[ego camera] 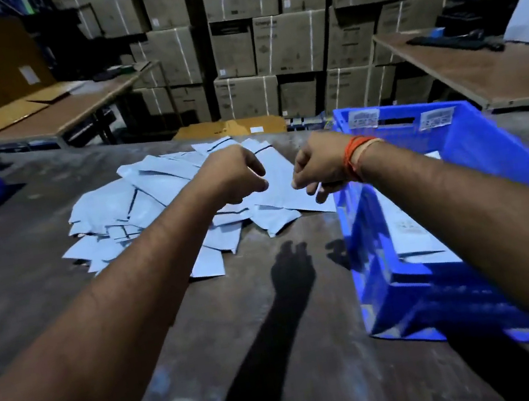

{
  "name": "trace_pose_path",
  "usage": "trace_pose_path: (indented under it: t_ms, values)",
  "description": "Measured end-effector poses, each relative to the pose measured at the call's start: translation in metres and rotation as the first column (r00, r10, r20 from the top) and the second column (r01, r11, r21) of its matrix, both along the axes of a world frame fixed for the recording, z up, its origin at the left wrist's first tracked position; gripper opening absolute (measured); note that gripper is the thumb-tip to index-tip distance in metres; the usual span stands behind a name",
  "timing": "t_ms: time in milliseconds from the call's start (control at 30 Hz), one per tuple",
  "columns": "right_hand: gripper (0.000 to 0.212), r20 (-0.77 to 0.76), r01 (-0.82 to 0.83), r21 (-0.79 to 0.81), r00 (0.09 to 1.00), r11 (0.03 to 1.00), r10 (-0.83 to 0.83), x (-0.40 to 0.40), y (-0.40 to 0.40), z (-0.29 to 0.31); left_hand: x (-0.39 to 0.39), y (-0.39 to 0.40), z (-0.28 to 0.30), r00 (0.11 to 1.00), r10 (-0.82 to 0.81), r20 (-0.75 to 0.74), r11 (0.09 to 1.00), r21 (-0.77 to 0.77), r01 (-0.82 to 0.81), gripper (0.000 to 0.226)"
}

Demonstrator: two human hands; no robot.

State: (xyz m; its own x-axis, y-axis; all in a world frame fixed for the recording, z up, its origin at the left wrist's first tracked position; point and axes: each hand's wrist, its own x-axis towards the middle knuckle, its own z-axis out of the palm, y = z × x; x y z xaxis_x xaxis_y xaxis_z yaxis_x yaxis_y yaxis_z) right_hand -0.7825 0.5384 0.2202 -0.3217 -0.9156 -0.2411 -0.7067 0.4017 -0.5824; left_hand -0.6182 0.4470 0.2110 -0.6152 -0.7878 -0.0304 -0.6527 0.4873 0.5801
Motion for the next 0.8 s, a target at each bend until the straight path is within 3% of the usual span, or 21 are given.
trace_pose_path:
  t_ms: [133, 300, 433, 700, 733, 800]
  values:
    - [0.006, -0.063, -0.044, -0.030, 0.997, 0.999, 0.042, 0.047, -0.058, -0.033, 0.048, -0.053, -0.023, 0.992, 0.029, 0.121, 0.980, -0.198, -0.004, 0.026]
    - [0.024, -0.263, -0.088, -0.062, 0.962, 0.994, 0.069, 0.097, -0.119, -0.104, 0.096, -0.115, -0.068, 0.986, 0.043, 0.160, 0.956, -0.292, 0.006, 0.037]
    - [0.034, -0.279, -0.041, -0.212, 0.960, 0.976, -0.020, 0.119, -0.153, -0.146, 0.126, -0.150, -0.096, 0.987, 0.100, 0.126, 0.954, -0.293, -0.059, 0.035]
    - [0.066, -0.541, -0.148, -0.329, 0.839, 0.933, -0.058, 0.155, -0.212, -0.168, 0.152, -0.177, -0.114, 0.979, 0.201, 0.007, 0.948, -0.253, -0.193, 0.036]
    - [0.066, -0.555, -0.151, -0.306, 0.830, 0.940, -0.047, 0.159, -0.218, -0.169, 0.154, -0.178, -0.115, 0.976, 0.216, -0.010, 0.946, -0.244, -0.212, 0.037]
    - [0.043, -0.595, -0.167, -0.277, 0.803, 0.946, -0.033, 0.162, -0.230, -0.171, 0.158, -0.179, -0.118, 0.972, 0.233, -0.031, 0.943, -0.238, -0.234, 0.042]
